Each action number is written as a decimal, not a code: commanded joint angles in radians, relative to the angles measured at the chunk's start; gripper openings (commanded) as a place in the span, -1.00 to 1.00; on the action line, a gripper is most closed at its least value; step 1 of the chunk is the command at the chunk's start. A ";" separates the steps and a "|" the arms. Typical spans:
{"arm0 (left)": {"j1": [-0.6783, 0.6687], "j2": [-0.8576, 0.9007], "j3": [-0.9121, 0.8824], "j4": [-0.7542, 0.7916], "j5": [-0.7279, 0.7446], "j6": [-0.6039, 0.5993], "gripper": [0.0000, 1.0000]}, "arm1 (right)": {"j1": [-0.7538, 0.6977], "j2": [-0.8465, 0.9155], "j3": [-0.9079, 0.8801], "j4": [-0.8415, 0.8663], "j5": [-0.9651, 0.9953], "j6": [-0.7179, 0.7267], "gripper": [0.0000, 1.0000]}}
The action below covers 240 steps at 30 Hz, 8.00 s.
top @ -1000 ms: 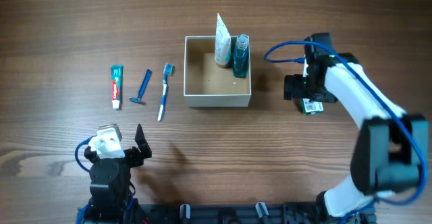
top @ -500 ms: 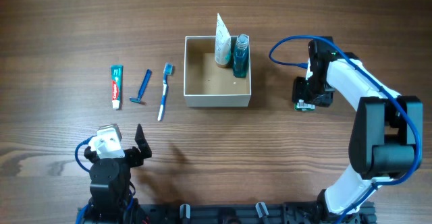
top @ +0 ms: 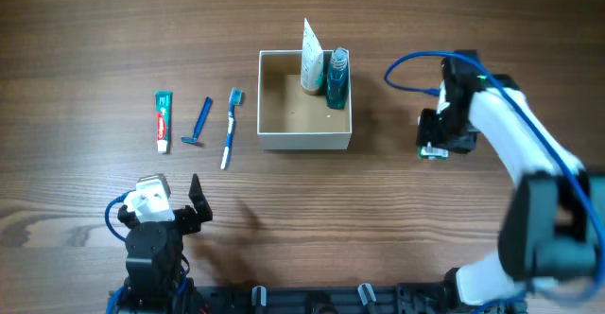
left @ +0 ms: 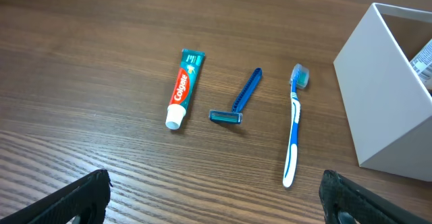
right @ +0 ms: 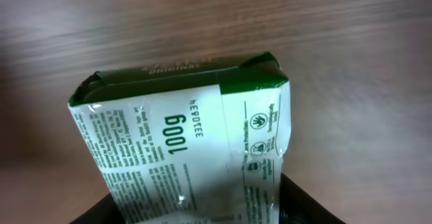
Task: Pack container
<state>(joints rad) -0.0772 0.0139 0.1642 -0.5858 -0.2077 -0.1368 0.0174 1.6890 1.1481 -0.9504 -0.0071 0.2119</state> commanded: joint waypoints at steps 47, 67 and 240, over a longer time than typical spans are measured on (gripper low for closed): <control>0.006 -0.008 -0.009 -0.001 0.017 -0.002 1.00 | 0.674 0.146 0.151 0.812 0.034 0.121 0.19; 0.006 -0.008 -0.009 -0.001 0.017 -0.002 1.00 | 0.571 -0.529 0.171 0.353 0.294 0.129 0.78; -0.589 1.732 1.411 -0.808 0.475 0.303 -0.06 | -0.093 -0.267 0.170 0.019 -0.017 0.183 1.00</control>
<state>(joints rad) -0.6601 1.7756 1.5700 -1.3560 0.1608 0.4110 -0.0738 1.4223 1.3117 -0.9348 -0.0193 0.3996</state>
